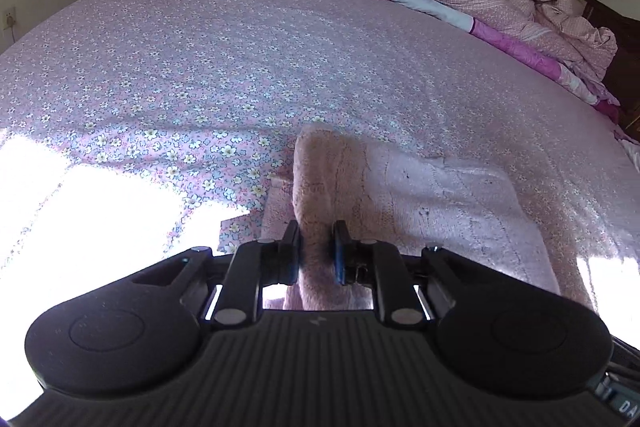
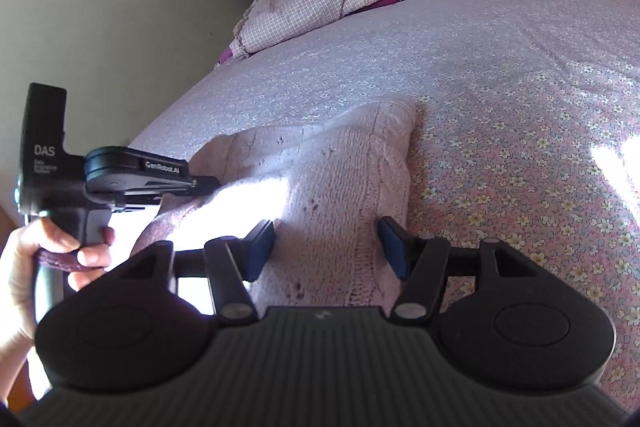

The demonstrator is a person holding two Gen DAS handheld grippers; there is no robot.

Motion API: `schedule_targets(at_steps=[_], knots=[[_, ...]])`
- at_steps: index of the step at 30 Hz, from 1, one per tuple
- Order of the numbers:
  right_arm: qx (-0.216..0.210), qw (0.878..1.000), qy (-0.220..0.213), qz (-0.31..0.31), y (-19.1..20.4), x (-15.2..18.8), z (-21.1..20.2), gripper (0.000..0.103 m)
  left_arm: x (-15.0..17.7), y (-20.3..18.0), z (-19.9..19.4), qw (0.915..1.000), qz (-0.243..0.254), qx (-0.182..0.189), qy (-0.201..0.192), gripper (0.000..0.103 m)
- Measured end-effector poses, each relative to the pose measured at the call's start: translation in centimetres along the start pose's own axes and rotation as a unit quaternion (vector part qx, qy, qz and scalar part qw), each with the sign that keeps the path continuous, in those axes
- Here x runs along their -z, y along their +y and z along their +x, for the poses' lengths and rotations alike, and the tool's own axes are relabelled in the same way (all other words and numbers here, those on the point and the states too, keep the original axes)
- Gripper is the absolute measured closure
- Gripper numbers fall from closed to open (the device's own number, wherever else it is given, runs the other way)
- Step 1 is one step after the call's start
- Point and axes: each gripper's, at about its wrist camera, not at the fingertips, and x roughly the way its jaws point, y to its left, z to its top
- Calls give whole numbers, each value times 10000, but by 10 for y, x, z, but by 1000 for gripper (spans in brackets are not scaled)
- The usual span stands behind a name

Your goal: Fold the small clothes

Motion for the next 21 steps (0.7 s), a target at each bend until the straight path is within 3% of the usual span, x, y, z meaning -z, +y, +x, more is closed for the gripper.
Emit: schedule_targets(at_steps=[3, 7, 11, 14, 15, 18, 21], knots=[[-53, 9998, -17, 212, -7, 0, -7, 42, 11, 5, -20, 9994, -136, 267, 159, 84], [12, 9996, -78, 260, -6, 6, -18, 42, 32, 9, -39, 9980, -118, 533, 321, 70], [88, 9994, -102, 314, -8, 14, -31, 42, 51, 7, -50, 9948, -91, 868, 523, 62], [141, 9993, -84, 340, -10, 19, -35, 42, 63, 1, -48, 9948, 60, 858, 553, 58], [157, 9992, -60, 358, -12, 21, -35, 42, 67, -1, -47, 9951, 134, 813, 541, 58], [192, 9987, 21, 475, -14, 25, -33, 42, 73, -7, -46, 9961, 388, 659, 431, 83], [157, 9985, 124, 515, -12, 28, -30, 42, 72, -12, -54, 9974, 542, 380, 295, 86]])
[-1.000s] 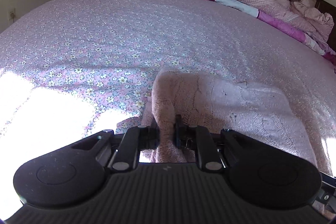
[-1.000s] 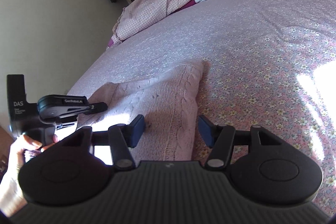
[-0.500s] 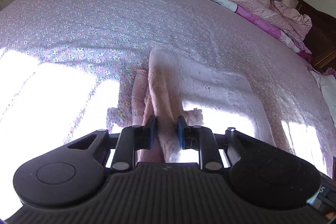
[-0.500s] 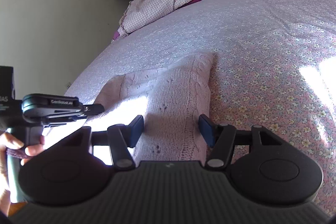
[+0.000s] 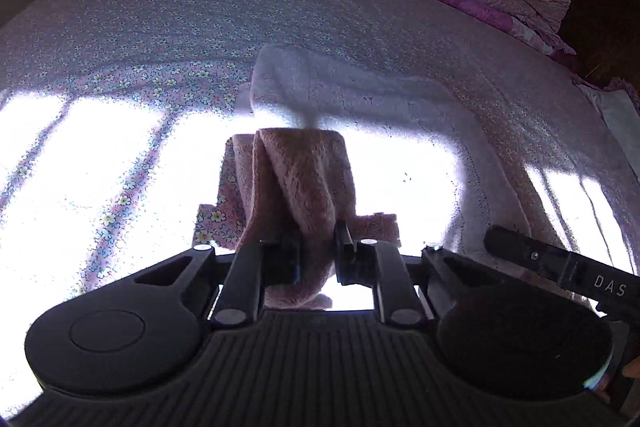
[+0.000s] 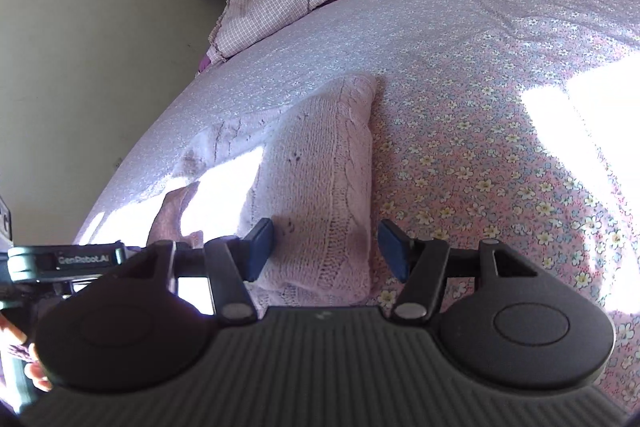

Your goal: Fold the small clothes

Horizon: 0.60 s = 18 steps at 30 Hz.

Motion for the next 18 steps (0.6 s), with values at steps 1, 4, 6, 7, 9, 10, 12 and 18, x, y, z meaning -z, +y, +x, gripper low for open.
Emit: schedule_targets(at_steps=[1, 4, 6, 7, 9, 10, 12, 18], knots=[[-32, 10000, 55, 20, 2, 0, 2, 42, -3, 1, -6, 9998, 84, -174, -59, 86], [-150, 9996, 91, -210, 19, 3, -1, 42, -3, 7, -8, 9992, 180, -367, 14, 86], [-165, 9984, 90, -539, 31, 7, -1, 42, 0, 12, -3, 9993, 132, -339, 114, 86], [-145, 9979, 119, -613, 34, 9, 0, 42, 1, 13, -1, 9993, 125, -341, 104, 86], [-83, 9978, 195, -626, 33, 13, 5, 42, 0, 10, -1, 9993, 145, -340, 95, 85], [-52, 9979, 224, -600, 31, 15, 7, 42, -1, 10, -2, 9994, 143, -317, 92, 85], [-73, 9985, 287, -470, 25, 15, 7, 42, -2, 10, -5, 9997, 89, -224, 77, 85], [-161, 9993, 248, -213, 14, 7, -2, 41, -14, 14, -23, 9998, -222, 7, -2, 71]])
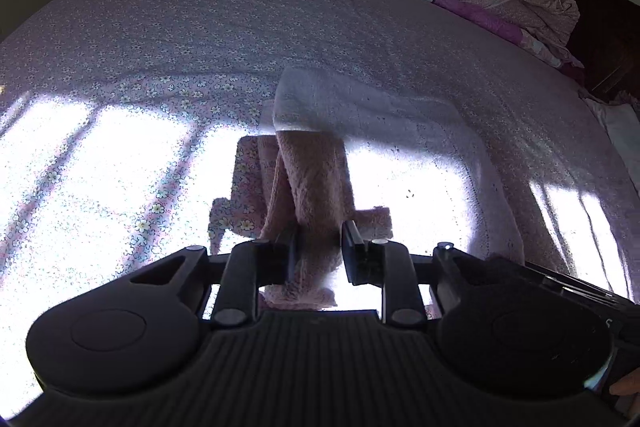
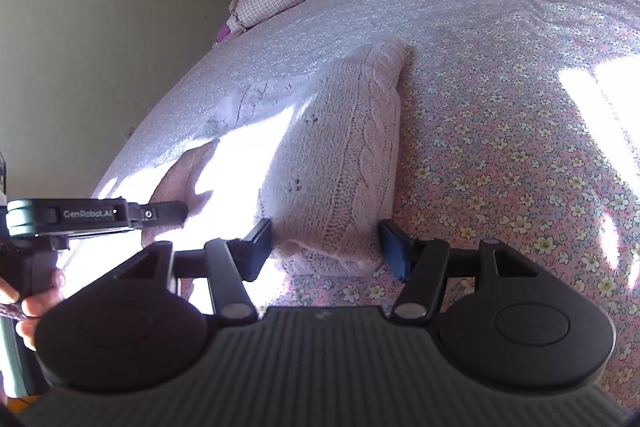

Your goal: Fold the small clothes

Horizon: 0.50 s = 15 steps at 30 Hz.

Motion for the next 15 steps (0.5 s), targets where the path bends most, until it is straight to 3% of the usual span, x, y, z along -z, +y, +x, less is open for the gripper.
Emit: schedule_targets(at_steps=[2, 4, 5, 10, 15], knots=[[28, 9999, -97, 24, -1, -4, -4, 39, -6, -1, -6, 9999, 14, 85, -53, 55], [34, 9996, -251, 95, -4, -9, -10, 28, -10, 0, -8, 9999, -3, 86, -88, 38], [33, 9994, -312, 143, -6, -12, -12, 24, -12, 0, -8, 9999, -16, 56, -106, 37], [39, 9989, -344, 325, -16, -28, -10, 23, -20, 6, 8, 9997, -208, 45, 107, 34], [-116, 9986, -43, 517, -27, -38, 2, 23, -20, 16, 31, 9977, -509, 82, 438, 30]])
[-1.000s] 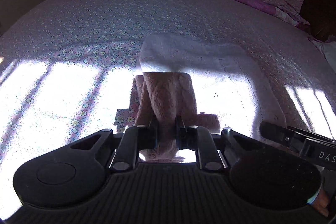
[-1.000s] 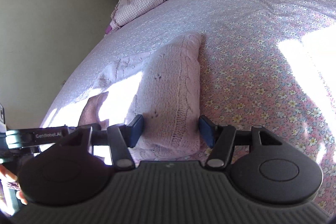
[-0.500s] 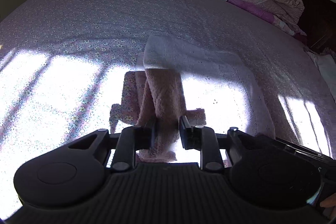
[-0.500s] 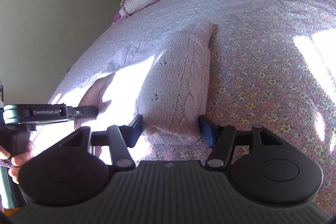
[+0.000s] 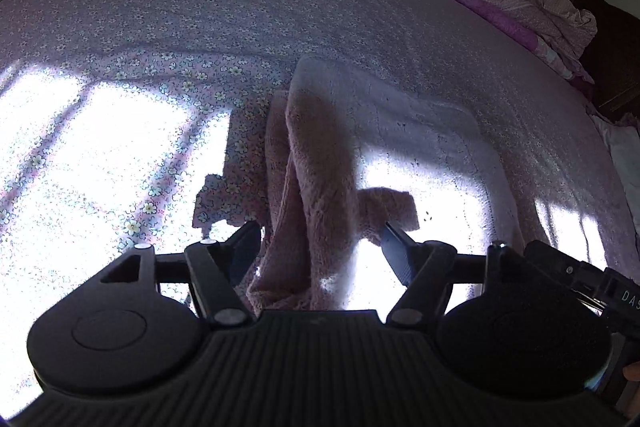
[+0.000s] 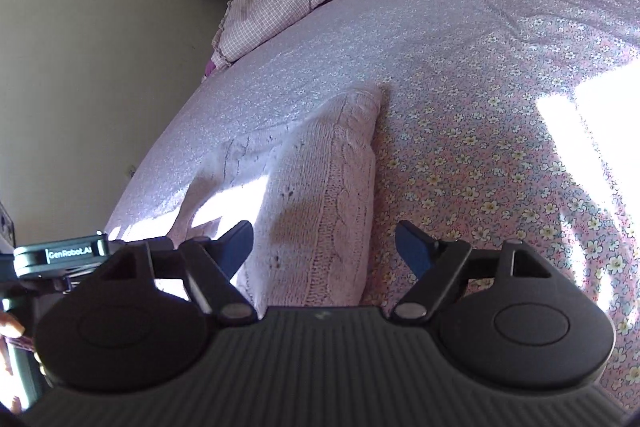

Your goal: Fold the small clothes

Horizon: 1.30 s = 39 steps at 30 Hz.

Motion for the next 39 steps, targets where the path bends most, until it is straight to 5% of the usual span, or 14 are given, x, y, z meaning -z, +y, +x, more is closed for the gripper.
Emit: schedule_targets(at_steps=[19, 28, 29, 33, 39], knots=[[-466, 9959, 707, 316, -10, -4, 57, 22, 1, 5, 29, 9994, 330, 111, 85, 20], [-603, 9950, 725, 334, -7, -5, 73, 21, 6, 17, 45, 9952, -201, 955, 82, 21], [-623, 9947, 730, 359, -6, -6, 75, 22, 7, 17, 46, 9947, -200, 1011, 38, 23], [-663, 9947, 718, 329, -2, -13, 78, 40, 7, 15, 38, 9922, -84, 1228, -183, 55], [-841, 9944, 532, 363, 7, -23, 58, 54, 8, 9, 20, 9889, -334, 1433, -218, 61]])
